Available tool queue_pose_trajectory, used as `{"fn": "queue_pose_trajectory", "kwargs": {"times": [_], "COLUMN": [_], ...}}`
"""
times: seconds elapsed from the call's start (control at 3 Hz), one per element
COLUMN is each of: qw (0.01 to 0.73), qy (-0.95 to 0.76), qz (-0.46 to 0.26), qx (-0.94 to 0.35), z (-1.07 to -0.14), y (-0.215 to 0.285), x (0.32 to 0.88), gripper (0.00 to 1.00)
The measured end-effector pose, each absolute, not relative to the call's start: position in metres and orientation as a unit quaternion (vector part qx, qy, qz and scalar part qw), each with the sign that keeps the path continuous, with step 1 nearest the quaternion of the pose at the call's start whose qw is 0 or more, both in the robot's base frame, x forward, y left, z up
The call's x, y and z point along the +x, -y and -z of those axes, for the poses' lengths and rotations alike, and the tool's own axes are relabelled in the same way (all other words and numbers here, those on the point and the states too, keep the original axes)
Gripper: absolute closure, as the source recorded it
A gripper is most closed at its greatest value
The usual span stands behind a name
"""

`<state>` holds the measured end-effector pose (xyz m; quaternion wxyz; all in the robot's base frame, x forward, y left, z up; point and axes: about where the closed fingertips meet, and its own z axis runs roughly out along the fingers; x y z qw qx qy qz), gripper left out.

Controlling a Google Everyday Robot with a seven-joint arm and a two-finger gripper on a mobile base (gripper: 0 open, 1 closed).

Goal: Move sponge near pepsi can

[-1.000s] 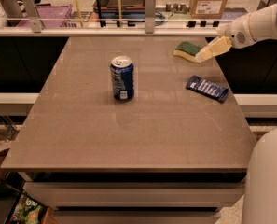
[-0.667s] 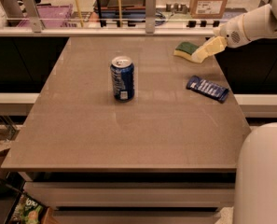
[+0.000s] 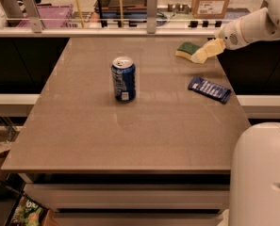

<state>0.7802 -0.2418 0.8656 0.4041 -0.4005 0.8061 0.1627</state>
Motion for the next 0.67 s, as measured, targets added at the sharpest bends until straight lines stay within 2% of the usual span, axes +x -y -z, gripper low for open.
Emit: {"fn": "queue_pose_trajectory", "kwargs": {"times": [0.67], "qw": [0.391], "qy": [-0.826], "qz": [-0.116], "qx": [-0.390], "z": [-0.8513], "y": [0.2520], "x": [0.7926], "gripper": [0.00]}}
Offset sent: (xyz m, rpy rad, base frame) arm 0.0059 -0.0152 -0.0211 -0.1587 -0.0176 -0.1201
